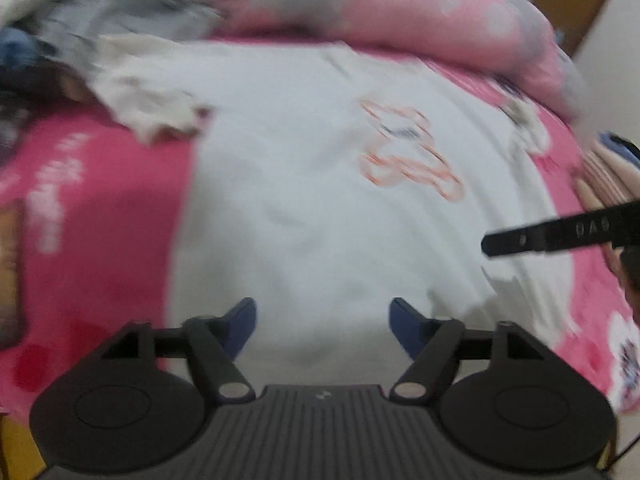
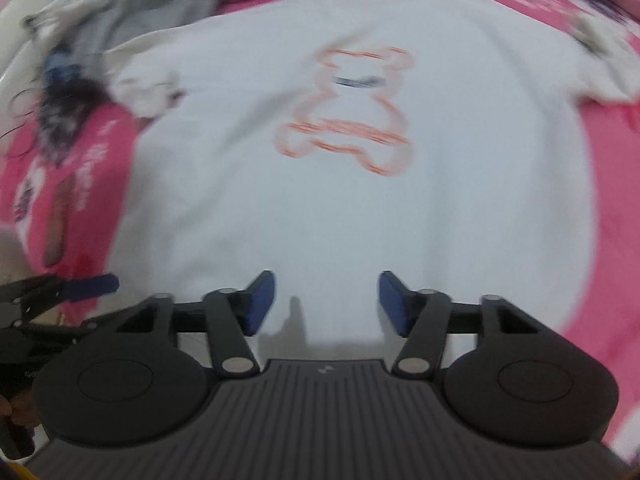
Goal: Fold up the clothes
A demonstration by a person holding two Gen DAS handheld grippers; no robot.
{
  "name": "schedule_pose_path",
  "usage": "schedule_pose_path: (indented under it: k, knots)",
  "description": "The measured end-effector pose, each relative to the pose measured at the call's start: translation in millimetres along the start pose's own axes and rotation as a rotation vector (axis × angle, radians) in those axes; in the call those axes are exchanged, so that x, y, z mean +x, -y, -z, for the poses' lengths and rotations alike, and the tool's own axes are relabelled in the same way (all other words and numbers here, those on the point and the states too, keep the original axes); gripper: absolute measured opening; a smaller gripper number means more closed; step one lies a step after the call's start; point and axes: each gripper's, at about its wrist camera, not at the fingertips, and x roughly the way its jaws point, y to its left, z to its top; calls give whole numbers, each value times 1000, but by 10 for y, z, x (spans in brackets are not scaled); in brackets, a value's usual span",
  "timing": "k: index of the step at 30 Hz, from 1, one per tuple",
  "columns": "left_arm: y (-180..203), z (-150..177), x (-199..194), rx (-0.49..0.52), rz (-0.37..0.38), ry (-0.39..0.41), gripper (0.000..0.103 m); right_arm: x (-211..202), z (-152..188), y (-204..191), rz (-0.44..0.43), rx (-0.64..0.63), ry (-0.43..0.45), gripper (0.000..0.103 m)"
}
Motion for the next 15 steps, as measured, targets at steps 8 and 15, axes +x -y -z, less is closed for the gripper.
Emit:
schedule_pose_path:
  k: [8,15]
  knots:
    - [-308,54,-126,-85,-39,64,96,554,-295,-540,-15,-61,-44,89]
    - [-481,257,-199,-158,-82,65,100,900,-346,-571,55,20,-102,93]
